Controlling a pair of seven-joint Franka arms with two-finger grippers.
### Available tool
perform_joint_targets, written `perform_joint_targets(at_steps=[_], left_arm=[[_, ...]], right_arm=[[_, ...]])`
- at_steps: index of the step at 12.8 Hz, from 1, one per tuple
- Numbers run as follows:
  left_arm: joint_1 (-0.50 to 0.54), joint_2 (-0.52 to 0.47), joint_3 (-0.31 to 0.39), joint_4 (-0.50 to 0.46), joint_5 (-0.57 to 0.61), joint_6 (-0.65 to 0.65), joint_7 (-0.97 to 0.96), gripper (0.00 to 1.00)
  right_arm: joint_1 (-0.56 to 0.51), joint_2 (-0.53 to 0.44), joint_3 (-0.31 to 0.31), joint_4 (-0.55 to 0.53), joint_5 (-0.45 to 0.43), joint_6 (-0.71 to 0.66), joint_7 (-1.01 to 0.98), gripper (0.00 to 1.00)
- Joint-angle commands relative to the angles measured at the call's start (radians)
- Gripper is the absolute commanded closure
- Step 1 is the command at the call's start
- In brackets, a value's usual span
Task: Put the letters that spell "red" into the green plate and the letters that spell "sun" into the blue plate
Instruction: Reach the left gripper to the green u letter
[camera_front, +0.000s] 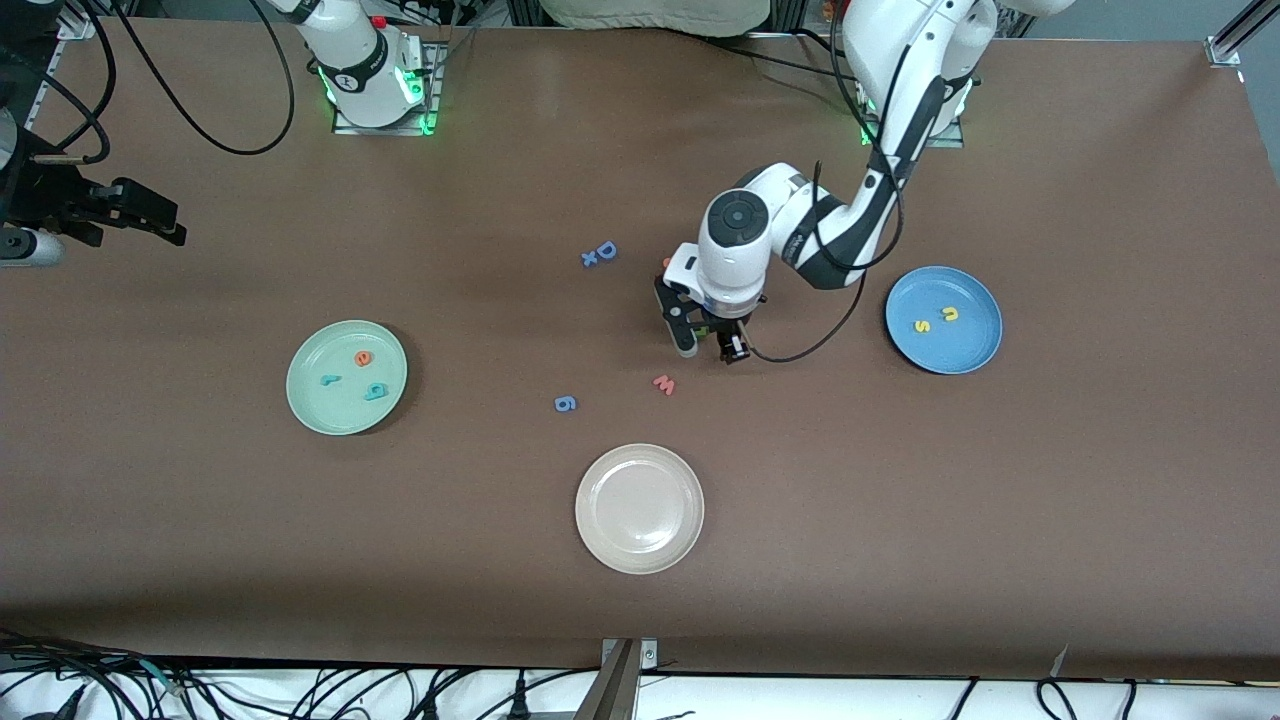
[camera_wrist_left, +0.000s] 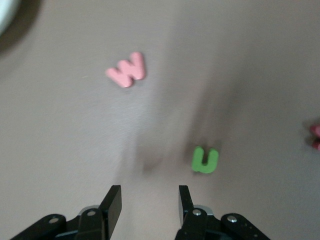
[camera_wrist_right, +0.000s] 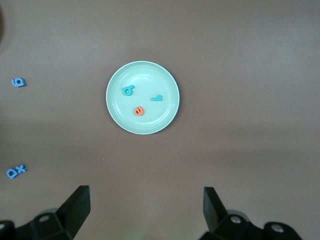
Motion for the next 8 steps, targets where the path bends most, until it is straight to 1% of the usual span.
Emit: perform_joint_targets(at_steps=[1,3,6,8], left_arm=[[-0.014,0.025,-0.029,0.015,0.072,0.025,0.034,0.47],[-0.027,0.052,-0.033,0.015,0.153,0.052,0.034,0.48],[-0.029,0.046,-0.039,-0.022,0.178,0.088,0.039,0.49],[-0.023,0.037,-0.039,-0.040,0.158,0.088,0.022,0.50]], right_arm=[[-0.005,-0.026,0.004,-0.021,0.014,0.003,-0.010,0.00],[-0.005,-0.024,0.007,-0.018,0.011,0.010,-0.010,0.00],[-0.005,-0.024,0.009,-0.015,0.011,0.009,-0.010,0.00],[-0.005,-0.024,0.007,-0.015,0.011,0.007,-0.010,0.00]])
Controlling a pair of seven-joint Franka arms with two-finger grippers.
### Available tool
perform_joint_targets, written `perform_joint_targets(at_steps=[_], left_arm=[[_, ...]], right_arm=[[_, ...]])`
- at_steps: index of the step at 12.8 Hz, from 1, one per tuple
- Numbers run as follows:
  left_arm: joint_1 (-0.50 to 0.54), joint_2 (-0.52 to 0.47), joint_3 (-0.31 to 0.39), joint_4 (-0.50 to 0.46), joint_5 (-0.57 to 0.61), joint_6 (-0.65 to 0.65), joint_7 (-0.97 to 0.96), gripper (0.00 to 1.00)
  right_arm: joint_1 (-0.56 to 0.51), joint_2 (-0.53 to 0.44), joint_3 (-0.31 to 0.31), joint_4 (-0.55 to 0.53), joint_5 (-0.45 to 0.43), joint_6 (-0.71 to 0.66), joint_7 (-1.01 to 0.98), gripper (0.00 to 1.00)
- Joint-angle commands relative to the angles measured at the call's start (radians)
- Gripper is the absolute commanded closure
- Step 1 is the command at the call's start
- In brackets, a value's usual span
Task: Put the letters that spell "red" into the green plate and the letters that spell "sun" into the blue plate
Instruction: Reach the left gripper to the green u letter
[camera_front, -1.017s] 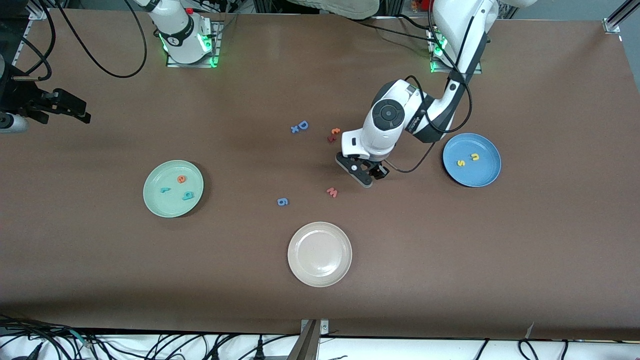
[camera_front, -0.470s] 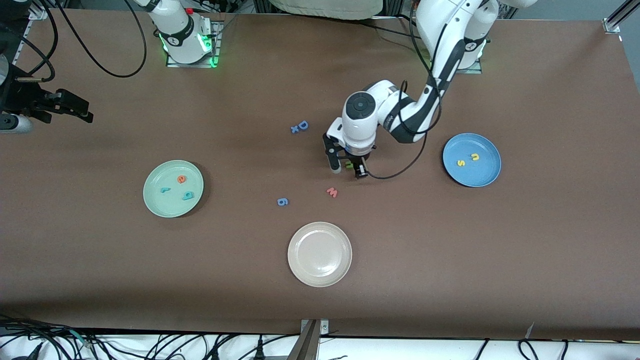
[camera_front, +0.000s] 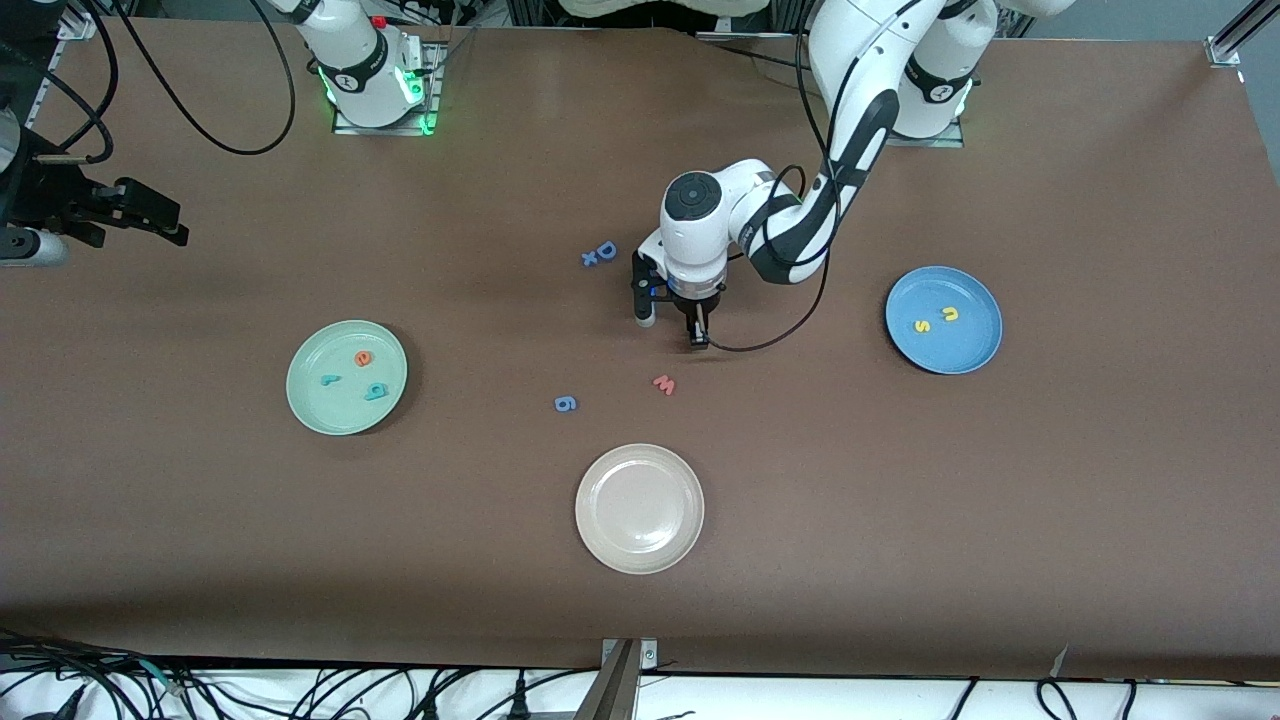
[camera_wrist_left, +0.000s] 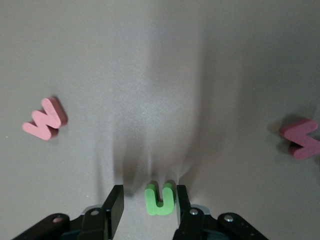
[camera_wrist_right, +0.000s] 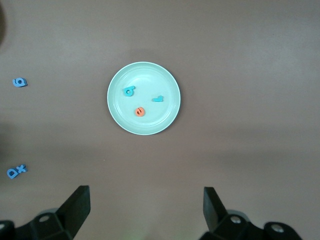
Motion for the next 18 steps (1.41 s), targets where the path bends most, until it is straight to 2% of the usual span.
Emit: perform_joint_targets(at_steps=[1,18], left_arm=[[0.011,-0.039,0.002,-0.044,-0.029,0.013,0.002,0.53],[0.004,-0.014,0.001,-0.045,-0.066,0.014,-0.009,0.53]], right_arm=[[-0.005,-0.022,0.001,-0.013,0.012,0.007,-0.010,0.00],[0.004,-0.022,0.005,-0.012,0.015,-0.002,0.002,0.00]])
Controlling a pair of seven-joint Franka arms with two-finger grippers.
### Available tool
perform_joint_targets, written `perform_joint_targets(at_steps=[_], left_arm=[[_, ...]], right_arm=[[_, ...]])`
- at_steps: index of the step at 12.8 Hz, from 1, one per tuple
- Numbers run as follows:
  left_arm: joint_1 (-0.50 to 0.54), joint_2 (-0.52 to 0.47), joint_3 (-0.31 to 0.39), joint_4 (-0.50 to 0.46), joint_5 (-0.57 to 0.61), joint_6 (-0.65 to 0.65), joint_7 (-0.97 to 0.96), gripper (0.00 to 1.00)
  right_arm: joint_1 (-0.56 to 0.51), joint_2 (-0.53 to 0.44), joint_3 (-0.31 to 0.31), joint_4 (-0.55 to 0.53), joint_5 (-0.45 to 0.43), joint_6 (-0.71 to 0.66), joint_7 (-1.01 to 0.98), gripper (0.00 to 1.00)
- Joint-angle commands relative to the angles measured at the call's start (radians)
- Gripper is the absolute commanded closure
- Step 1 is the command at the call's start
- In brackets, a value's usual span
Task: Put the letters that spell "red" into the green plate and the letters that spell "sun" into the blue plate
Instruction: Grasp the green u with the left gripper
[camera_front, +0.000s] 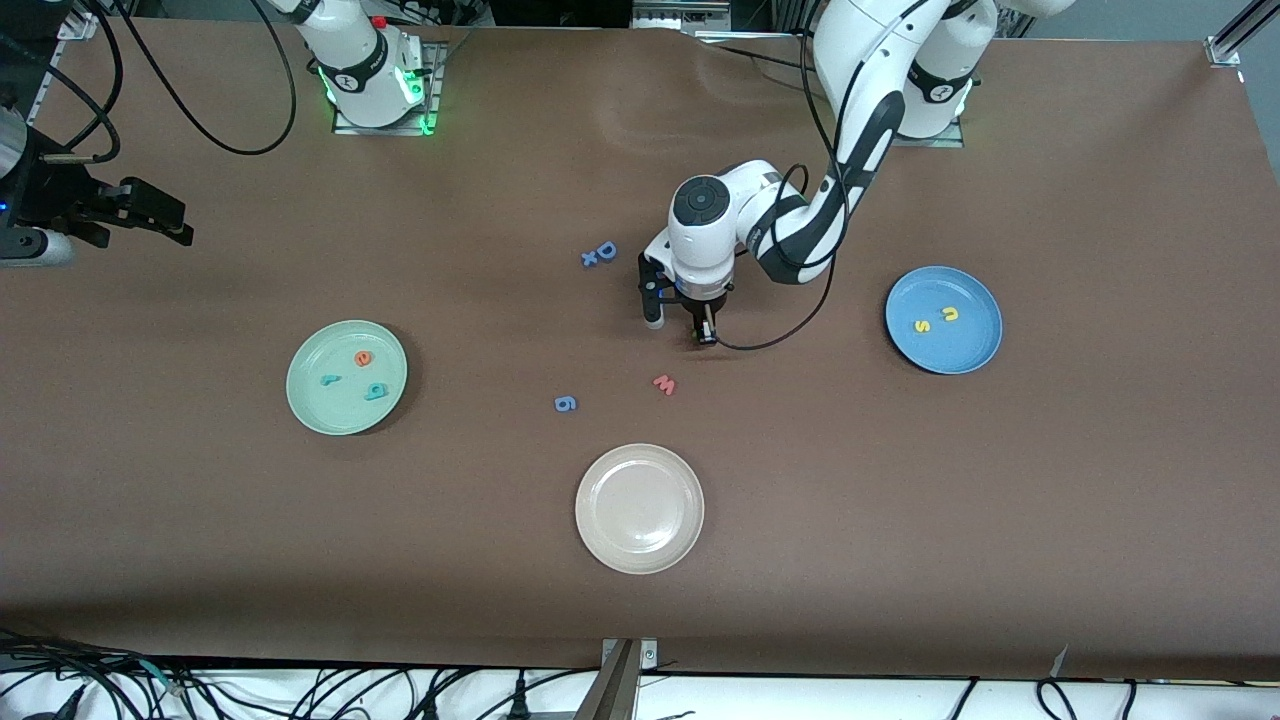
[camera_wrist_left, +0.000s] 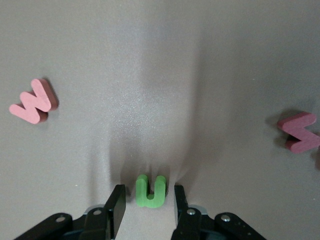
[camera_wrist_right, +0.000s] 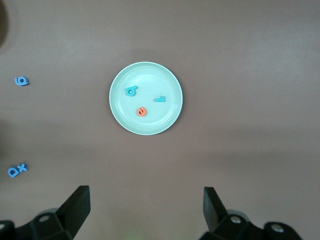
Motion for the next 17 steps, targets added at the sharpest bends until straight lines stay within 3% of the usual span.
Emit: perform_joint_targets(at_steps=[1,17], left_arm=[[-0.007,-0.005,0.001,-0.022,-0.029,0.014,0.004,0.53],[-0.018,0.018,0.001,-0.016,-0.066,0.069,0.015,0.55]], right_arm=[[0.000,-0.022,0.000,-0.012,0.015,-0.002,0.002,0.00],[0.000,-0.022,0.000,-0.012,0.017,-0.005,0.002,0.00]])
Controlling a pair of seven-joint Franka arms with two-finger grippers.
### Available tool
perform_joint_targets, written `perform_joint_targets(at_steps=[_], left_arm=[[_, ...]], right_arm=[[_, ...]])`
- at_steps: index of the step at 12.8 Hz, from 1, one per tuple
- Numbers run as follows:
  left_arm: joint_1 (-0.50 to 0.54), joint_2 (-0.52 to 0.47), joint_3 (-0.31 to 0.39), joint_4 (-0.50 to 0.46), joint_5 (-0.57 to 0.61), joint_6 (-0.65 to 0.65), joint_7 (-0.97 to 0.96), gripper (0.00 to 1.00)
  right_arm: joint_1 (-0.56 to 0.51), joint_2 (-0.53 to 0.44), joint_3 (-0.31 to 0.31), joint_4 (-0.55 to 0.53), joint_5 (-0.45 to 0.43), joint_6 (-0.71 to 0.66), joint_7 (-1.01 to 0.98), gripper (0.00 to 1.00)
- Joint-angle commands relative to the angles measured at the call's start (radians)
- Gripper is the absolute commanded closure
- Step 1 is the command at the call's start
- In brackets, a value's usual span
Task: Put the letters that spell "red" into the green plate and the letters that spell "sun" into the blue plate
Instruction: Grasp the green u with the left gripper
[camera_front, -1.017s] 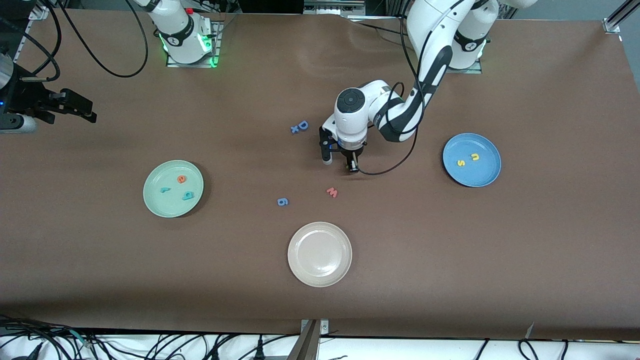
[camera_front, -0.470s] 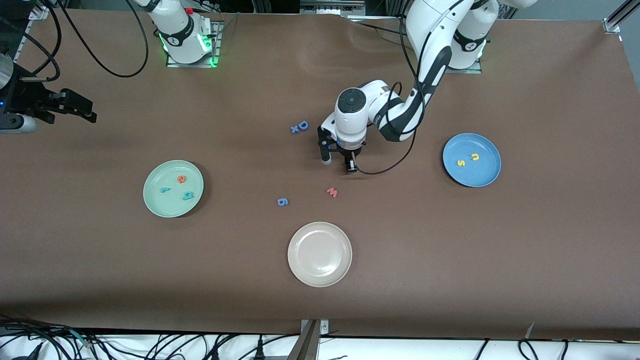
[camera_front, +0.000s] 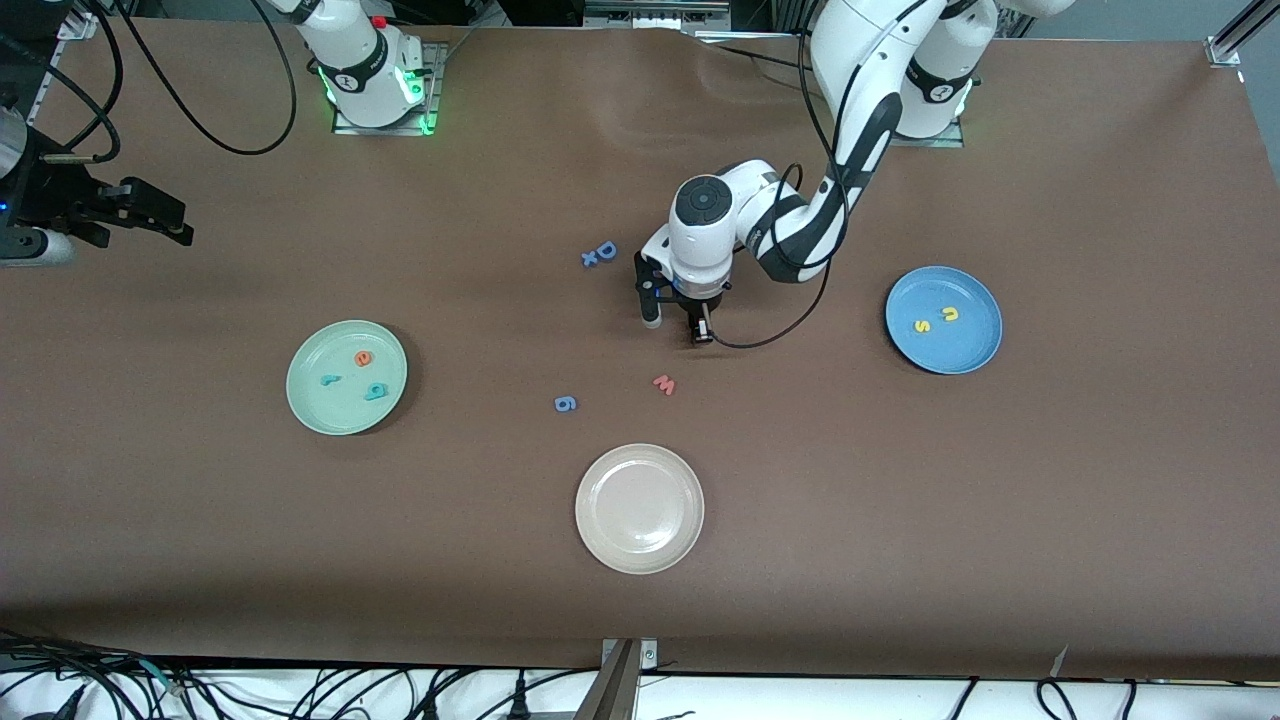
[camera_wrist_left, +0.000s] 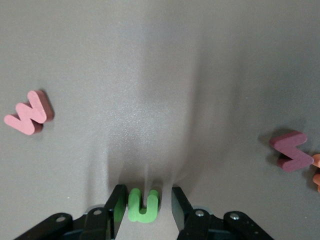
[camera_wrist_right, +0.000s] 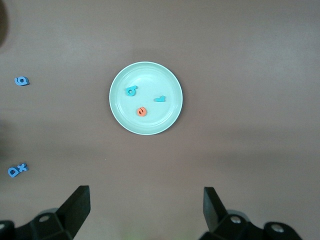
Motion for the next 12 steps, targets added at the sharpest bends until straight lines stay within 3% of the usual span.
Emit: perform_joint_targets(at_steps=[1,4,9,12], left_arm=[[-0.011,0.011,0.004,-0.013,-0.020,0.029,0.016,0.56],[-0.009,0.013,0.004,-0.013,-0.019,0.029,0.016,0.77],[0.000,0.014,0.016,-0.013,-0.022,0.029,0.016,0.88],[0.012,-0.004,0.063,-0.018,-0.028,0.022,0.021,0.91]], right_arm=[[0.000,-0.022,0.001,-0.012,0.017,-0.005,0.002,0.00],[0.000,-0.022,0.000,-0.012,0.017,-0.005,0.002,0.00],[0.000,-0.022,0.001,-0.012,0.017,-0.005,0.002,0.00],[0.000,-0.022,0.001,-0.012,0.017,-0.005,0.002,0.00]])
